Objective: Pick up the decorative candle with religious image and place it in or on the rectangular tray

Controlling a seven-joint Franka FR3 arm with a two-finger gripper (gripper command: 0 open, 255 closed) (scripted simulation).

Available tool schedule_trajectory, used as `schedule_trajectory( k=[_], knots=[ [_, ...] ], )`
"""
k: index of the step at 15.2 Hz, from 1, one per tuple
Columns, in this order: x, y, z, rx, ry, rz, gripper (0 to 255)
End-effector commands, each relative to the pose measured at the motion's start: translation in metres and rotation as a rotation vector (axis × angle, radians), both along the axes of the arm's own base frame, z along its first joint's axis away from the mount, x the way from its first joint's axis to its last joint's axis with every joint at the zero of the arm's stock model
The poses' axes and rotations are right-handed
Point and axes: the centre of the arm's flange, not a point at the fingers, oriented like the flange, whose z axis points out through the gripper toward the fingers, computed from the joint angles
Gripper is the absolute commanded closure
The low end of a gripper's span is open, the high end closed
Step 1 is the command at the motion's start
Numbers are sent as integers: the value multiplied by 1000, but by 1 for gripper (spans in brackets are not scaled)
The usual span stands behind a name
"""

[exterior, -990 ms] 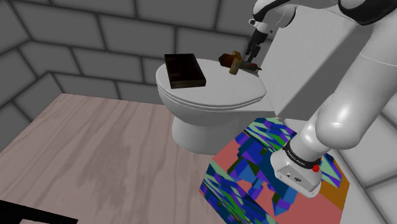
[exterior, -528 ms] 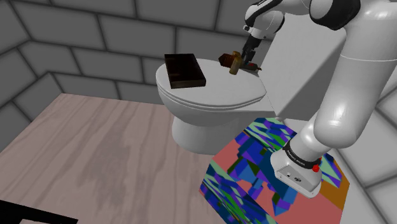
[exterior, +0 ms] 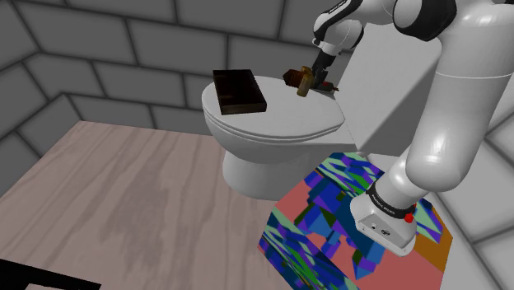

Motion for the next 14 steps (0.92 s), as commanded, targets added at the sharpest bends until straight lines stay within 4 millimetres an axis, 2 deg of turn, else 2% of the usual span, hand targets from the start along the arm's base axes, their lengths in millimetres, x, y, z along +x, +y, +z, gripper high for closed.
schedule_trajectory(
  k=[1,3,4,13,14],
  knots=[
    [0,0,0,0,0,0,0],
    [0,0,0,0,0,0,0],
    [0,0,0,0,0,0,255],
    [0,0,0,0,0,0,255],
    [0,0,5,0,0,0,255]
  ],
)
